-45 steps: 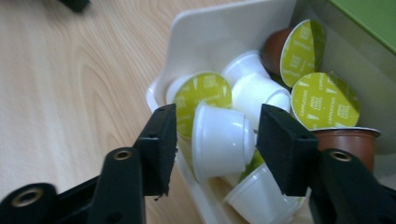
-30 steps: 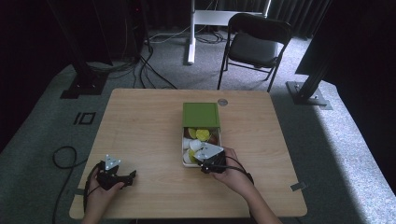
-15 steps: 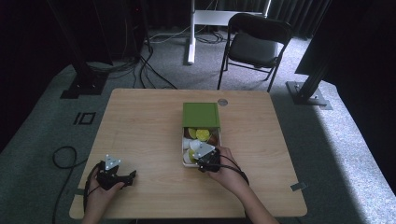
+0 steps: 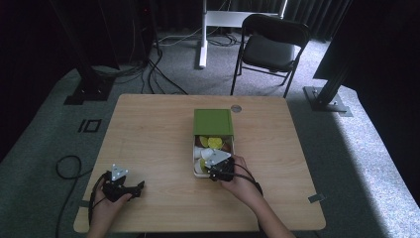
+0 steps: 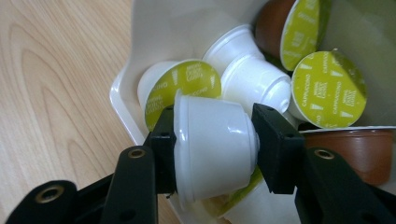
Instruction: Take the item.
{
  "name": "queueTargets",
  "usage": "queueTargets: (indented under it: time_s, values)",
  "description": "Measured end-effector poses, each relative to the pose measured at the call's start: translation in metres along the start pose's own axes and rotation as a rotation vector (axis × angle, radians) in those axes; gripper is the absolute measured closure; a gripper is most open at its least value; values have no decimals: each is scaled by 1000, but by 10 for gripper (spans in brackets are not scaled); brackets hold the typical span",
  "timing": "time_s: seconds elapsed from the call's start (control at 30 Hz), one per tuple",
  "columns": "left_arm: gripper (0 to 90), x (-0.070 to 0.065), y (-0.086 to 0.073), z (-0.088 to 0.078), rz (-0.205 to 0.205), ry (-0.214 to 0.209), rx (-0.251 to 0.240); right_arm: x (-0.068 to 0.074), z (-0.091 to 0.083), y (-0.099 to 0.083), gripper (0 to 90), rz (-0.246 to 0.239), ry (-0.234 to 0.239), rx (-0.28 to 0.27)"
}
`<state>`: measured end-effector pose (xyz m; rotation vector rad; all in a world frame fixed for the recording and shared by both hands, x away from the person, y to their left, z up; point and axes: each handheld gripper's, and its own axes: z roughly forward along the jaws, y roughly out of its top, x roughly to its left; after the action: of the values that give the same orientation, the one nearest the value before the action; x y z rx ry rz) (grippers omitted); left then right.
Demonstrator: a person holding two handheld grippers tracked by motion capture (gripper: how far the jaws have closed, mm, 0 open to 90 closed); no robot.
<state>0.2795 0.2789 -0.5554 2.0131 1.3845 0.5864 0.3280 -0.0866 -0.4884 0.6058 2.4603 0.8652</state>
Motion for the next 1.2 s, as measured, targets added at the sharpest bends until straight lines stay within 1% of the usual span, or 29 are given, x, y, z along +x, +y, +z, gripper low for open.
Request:
queueTargets:
  time_s: [0.2,0.3,0.37,0.53,0.6,0.67,0.73,0.9,0.97,1.0,1.03,1.1,1.17,1.2]
  values:
    - [95,0,0,0,0,0,0,-3,-7,0,556,35,6,-57]
    - [95,0,0,0,-2,0,-1,-4,-9,0,556,70,11,-102]
    - [95,0,0,0,-3,0,-3,-5,-11,0,556,92,-4,-133]
    - [95,0,0,0,-2,0,-2,-10,-16,0,556,163,-35,-223]
    - [95,0,0,0,-2,0,-2,-12,-18,0,556,196,-34,-256]
    - [95,0,0,0,-2,0,-2,-13,-18,0,556,229,-41,-280]
    - [95,0,0,0,-2,0,-1,-15,-19,0,556,262,-34,-303]
    - [95,0,0,0,-2,0,-1,-22,-25,-2,556,319,-71,-367]
    - [95,0,0,0,-2,0,-1,-26,-29,-2,556,328,-93,-390]
    - [95,0,0,0,-2,0,-1,-26,-29,-2,556,328,-93,-390]
    - [95,0,0,0,-2,0,-1,-33,-33,-4,555,334,-118,-402]
    - [95,0,0,0,-1,0,-2,-34,-34,-5,556,340,-124,-406]
    - [95,0,0,0,0,1,-1,-39,-37,-7,556,357,-134,-412]
    - [95,0,0,0,1,1,-1,-42,-40,-9,556,370,-147,-424]
